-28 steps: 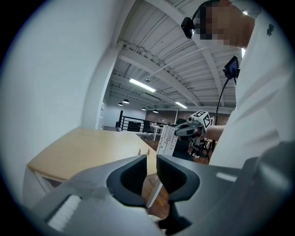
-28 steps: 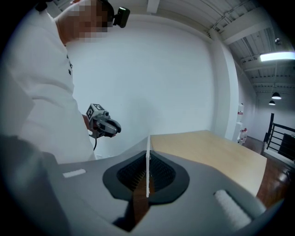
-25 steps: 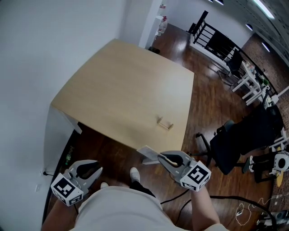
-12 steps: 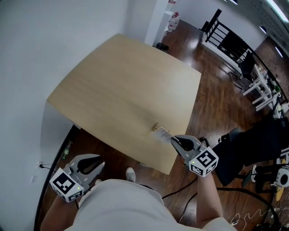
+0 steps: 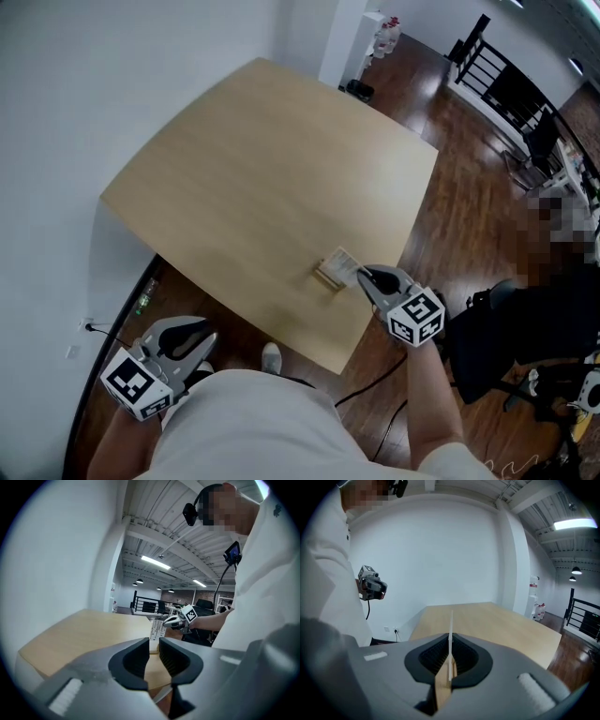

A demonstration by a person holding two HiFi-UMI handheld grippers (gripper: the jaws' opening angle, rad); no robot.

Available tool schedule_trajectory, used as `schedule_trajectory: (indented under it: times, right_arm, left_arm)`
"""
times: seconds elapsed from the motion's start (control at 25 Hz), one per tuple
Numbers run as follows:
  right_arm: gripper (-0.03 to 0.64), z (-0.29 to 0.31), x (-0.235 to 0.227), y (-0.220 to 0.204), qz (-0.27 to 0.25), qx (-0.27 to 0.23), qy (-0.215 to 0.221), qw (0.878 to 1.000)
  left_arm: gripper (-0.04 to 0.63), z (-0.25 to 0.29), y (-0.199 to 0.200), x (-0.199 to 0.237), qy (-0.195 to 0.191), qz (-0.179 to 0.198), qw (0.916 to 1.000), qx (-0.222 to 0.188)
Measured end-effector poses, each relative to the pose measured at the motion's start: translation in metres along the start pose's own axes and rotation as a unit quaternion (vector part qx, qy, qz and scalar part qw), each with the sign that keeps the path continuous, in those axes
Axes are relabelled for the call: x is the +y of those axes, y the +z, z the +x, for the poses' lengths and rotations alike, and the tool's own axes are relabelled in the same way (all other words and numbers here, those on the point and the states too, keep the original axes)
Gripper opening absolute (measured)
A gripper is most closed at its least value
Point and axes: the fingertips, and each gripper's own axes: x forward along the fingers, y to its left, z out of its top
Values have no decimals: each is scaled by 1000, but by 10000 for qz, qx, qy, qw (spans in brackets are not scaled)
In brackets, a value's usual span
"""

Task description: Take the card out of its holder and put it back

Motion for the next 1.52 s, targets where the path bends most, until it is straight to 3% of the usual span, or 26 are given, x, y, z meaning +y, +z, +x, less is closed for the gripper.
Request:
schedule_trajectory:
  times: [0.44, 1.08, 1.48, 1.52]
  right_arm:
    - [20, 29, -25, -31, 172, 208, 209, 9994]
    - [21, 49, -25, -74, 386, 319, 384, 9980]
    - [28, 49, -31, -79, 531, 167, 183, 9983]
    - [52, 50, -31, -79, 558, 159, 147, 9982]
  left_arm:
    - [71, 13, -1, 1, 327, -171, 9991, 202]
    - [71, 18, -2, -2, 465, -231, 9979, 378]
    - [71, 0, -17, 0, 571, -420, 9956, 614]
    - [71, -3, -19, 0, 566, -438, 9954, 640]
